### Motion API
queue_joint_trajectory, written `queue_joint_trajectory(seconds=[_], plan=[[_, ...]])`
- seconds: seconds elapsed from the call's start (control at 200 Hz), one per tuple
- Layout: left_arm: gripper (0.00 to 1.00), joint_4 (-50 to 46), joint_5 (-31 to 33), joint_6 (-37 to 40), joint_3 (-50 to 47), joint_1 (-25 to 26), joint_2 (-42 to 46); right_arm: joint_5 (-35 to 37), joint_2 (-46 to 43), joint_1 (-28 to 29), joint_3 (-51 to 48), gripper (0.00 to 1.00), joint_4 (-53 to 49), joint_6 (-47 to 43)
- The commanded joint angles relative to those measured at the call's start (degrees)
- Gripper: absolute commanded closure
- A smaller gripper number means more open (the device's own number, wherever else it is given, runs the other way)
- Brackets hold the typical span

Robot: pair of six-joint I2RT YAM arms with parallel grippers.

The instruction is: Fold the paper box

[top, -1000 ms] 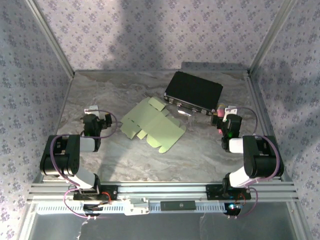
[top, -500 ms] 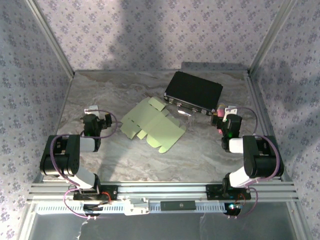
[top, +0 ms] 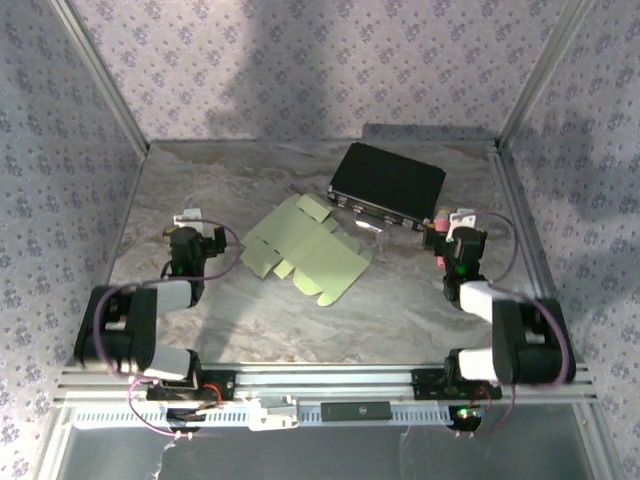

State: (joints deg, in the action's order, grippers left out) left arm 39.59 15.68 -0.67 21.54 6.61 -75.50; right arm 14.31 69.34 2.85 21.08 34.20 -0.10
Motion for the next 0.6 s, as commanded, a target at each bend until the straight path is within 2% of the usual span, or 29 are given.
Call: queue_joint_trajectory(seconds=[0.0,0.06,0.1,0.135,0.17,0.225,0.265,0.305,0.34,0.37,0.445,0.47,0.515,0.595], plan=[[0.00,-4.12,6.35,3.52,2.49,4.94,14.49,8.86,-17.75,2.85,7.34,0.01,-12.91,-0.83],[0.00,-10.47,10.04,3.53,6.52,8.58,21.00,10.31,-25.98,4.23,15.70,0.01,-26.76,1.22],[0.00,-17.64,12.33,0.10,11.35,10.22,23.75,10.06,-29.55,5.18,21.68,0.01,-34.16,3.60],[0.00,-27.19,13.45,-7.08,16.85,10.54,24.80,8.80,-31.38,5.47,26.62,0.01,-39.87,8.17],[0.00,-40.43,13.10,-17.62,23.14,10.27,24.69,6.24,-31.98,5.22,31.64,0.01,-47.28,15.08],[0.00,-58.15,8.87,-31.29,32.07,9.47,23.12,0.46,-31.65,4.43,38.40,0.01,-58.09,24.42],[0.00,-59.34,2.29,-34.10,33.04,7.75,21.72,-5.26,-31.68,3.80,39.87,0.01,-62.50,29.78],[0.00,-60.29,-11.30,-36.17,33.77,4.21,20.04,-13.71,-31.60,3.00,39.85,0.01,-62.50,29.19],[0.02,-64.06,-16.75,-39.24,34.86,2.82,18.28,-17.76,-30.98,2.52,41.13,0.01,-63.46,29.91],[0.07,-67.24,-18.89,-40.24,35.54,2.79,16.91,-21.96,-30.26,2.86,41.76,0.01,-64.88,31.73],[0.23,-71.64,-23.69,-40.45,34.44,3.52,14.76,-24.53,-29.11,6.56,41.38,0.01,-69.78,37.47],[0.26,-72.01,-24.64,-40.75,33.28,3.58,14.60,-24.09,-29.13,9.02,40.63,0.01,-70.49,38.71],[0.28,-71.45,-25.12,-41.34,30.53,3.58,14.92,-21.60,-29.41,14.12,38.18,0.09,-70.83,40.67],[0.32,-68.55,-26.69,-41.28,26.43,2.40,14.00,-15.63,-29.54,25.12,33.45,0.15,-68.86,43.37]])
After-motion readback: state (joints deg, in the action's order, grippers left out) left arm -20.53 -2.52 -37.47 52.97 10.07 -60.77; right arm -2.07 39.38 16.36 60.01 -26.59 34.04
